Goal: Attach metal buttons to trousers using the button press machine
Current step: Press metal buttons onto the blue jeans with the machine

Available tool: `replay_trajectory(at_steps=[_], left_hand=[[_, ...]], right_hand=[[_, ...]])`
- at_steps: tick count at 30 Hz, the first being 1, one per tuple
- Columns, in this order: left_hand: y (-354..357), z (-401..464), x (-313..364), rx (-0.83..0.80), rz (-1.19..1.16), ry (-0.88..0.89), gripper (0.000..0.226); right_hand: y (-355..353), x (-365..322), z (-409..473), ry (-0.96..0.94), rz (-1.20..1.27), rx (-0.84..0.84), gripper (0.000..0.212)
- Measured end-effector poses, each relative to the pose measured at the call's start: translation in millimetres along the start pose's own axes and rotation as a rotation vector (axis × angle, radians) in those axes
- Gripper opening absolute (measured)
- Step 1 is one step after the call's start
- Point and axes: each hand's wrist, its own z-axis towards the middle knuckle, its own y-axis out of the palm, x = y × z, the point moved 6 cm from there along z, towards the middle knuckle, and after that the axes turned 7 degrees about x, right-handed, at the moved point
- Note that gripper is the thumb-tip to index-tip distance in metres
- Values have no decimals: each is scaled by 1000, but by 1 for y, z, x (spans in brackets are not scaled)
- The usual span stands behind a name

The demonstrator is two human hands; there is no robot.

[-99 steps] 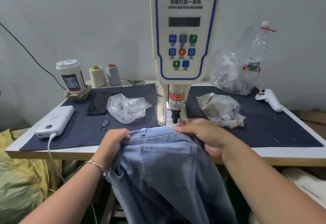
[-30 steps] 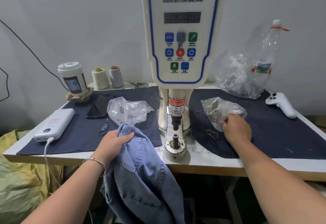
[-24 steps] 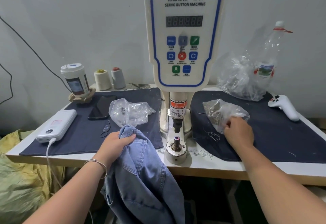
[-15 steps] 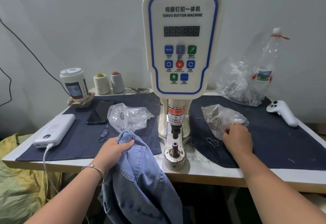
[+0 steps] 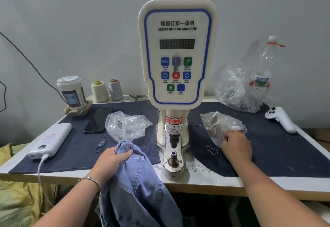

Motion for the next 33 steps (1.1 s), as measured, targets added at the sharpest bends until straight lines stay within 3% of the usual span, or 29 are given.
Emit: replay_trajectory(at_steps=[27, 33], left_hand=[[0, -3, 4, 4, 14, 1, 22], [-1, -3, 3, 21, 31, 20, 14]], right_hand=[[4, 3, 6, 23, -92, -36, 17], [5, 2, 6, -2, -60, -62, 19]])
